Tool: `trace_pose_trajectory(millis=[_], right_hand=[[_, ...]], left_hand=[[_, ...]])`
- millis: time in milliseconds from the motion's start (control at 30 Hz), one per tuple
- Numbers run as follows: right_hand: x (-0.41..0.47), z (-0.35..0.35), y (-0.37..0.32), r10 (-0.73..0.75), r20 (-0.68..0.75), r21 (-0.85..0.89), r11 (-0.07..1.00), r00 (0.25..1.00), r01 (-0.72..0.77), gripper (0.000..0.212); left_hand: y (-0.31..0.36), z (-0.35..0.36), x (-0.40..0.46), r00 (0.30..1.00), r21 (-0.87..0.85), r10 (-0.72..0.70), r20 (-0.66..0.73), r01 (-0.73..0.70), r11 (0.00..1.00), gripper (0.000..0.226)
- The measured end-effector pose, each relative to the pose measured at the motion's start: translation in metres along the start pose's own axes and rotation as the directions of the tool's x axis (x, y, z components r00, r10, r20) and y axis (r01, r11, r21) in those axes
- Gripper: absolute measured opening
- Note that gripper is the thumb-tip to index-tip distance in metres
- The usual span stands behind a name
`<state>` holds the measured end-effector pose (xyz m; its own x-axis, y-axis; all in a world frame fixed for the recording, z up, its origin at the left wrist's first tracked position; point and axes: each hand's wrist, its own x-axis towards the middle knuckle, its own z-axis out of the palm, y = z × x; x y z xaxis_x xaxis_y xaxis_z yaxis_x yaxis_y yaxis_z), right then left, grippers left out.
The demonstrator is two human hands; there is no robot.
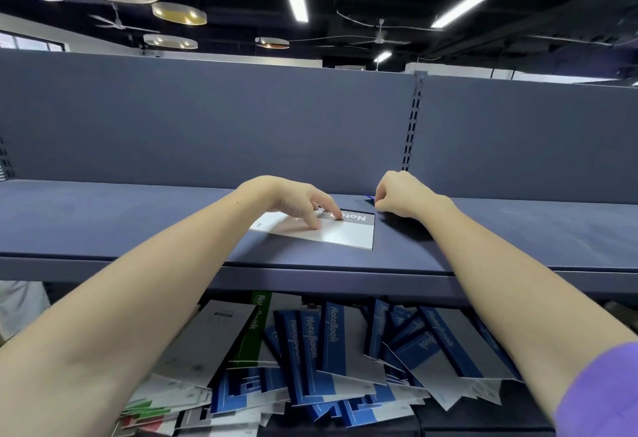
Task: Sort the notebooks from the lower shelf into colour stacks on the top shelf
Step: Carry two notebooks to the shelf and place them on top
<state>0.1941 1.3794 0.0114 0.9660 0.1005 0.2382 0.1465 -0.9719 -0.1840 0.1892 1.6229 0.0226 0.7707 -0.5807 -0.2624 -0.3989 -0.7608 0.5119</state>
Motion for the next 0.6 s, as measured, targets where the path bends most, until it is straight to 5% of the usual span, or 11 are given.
trace_pose_trajectory(millis=[233, 333, 400, 500, 600], right_hand=[[-0.008, -0.012, -0.005, -0.105, 0.135, 0.197, 0.977, 0.985, 0.077, 0.017], [-0.008, -0.014, -0.002, -0.06, 0.121, 0.347, 0.938, 0.991, 0.015, 0.018], [-0.008, -0.016, 0.004, -0.006, 0.109, 0.284, 0.958, 0.994, -0.026, 0.019], [-0.01, -0.017, 0.014, 0.077, 0.308, 0.053, 0.994, 0.948, -0.098, 0.054], [-0.015, -0.017, 0.015, 0.114, 0.388, -0.059, 0.993, 0.915, -0.099, 0.065]], left_hand=[[0.006, 0.005, -0.003, 0.987, 0.027, 0.036, -0.158, -0.032, 0.999, 0.034], [0.008, 0.008, 0.001, 0.979, 0.062, 0.001, -0.204, 0.012, 0.998, 0.048], [0.005, 0.009, 0.001, 0.967, 0.197, -0.07, -0.245, 0.121, 0.973, 0.066], [0.0, 0.009, 0.002, 0.943, 0.33, -0.166, -0.287, 0.26, 0.907, 0.083], [-0.001, 0.007, 0.005, 0.962, 0.273, -0.142, -0.231, 0.204, 0.94, 0.081]])
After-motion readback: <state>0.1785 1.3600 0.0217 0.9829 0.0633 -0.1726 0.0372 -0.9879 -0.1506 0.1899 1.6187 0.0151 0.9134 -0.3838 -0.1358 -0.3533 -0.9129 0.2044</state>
